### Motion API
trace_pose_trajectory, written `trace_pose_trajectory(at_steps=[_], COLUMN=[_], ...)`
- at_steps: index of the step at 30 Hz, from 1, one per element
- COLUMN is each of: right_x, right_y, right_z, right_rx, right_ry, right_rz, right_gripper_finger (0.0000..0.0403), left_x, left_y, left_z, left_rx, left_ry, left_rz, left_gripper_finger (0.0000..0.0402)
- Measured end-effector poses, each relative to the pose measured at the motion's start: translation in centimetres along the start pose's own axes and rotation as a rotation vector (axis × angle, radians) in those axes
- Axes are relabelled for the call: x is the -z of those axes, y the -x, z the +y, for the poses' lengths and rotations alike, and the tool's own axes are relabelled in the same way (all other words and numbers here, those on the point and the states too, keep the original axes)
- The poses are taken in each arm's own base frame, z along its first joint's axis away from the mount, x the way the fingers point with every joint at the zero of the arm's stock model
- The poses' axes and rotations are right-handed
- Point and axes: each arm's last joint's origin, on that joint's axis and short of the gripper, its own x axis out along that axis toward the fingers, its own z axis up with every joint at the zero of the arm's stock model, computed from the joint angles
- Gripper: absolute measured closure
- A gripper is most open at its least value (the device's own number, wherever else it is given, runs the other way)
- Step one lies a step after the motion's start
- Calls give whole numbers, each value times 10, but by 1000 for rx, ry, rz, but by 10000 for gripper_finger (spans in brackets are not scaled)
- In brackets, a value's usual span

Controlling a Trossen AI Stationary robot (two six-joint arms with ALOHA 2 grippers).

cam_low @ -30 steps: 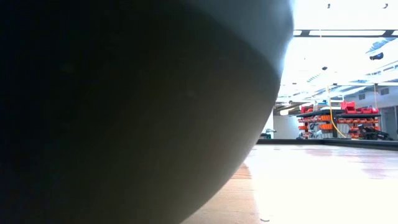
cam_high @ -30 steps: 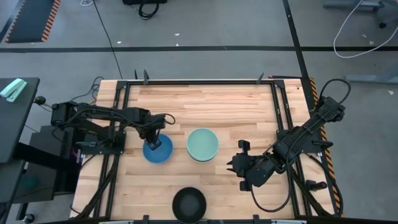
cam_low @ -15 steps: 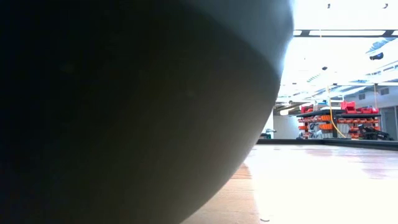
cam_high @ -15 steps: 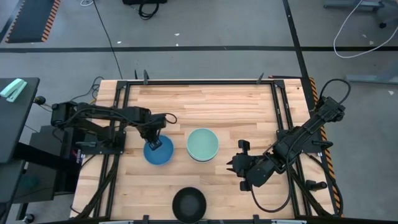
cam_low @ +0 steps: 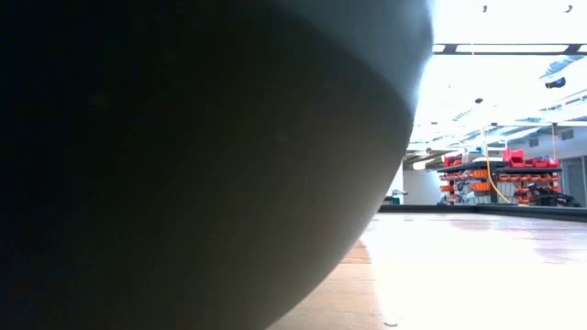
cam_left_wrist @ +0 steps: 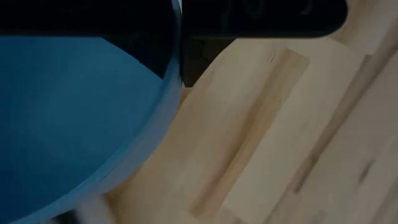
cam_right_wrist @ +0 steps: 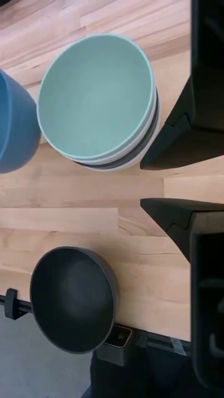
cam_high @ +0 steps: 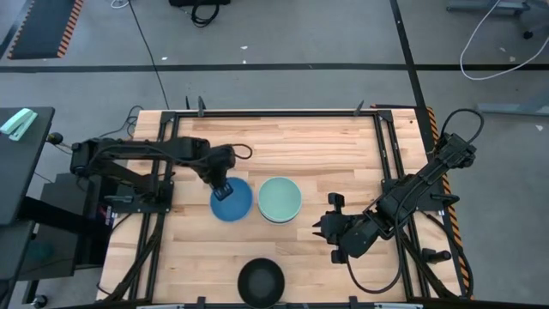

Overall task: Nest bowls inside each other
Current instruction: Stack the blue bowl on top of the green bowl

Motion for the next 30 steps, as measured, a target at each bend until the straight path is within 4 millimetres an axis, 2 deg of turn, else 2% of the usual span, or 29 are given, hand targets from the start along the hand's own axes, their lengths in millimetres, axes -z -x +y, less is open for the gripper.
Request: trace_pose_trajectory(at_steps=[10,16,23,30], right_x=[1,2,2,3], right_y=[0,0,0,0], right_z=[-1,-1,-1,-2], right_rx=[7,10,11,14], right_ry=[11,12,8,-17], right_rz=[13,18,20,26], right_gripper_finger=[311,311,311,311], left_x=[-18,-28,-41,-64], left_y=[54,72,67,57], left_z=[-26,-40,-62,-84], left_rx=[40,79,98,108], left_ry=[-50,-77,-144,-227], left_rz=[-134,-200,-201,-180], left_gripper_finger=[392,392,392,392])
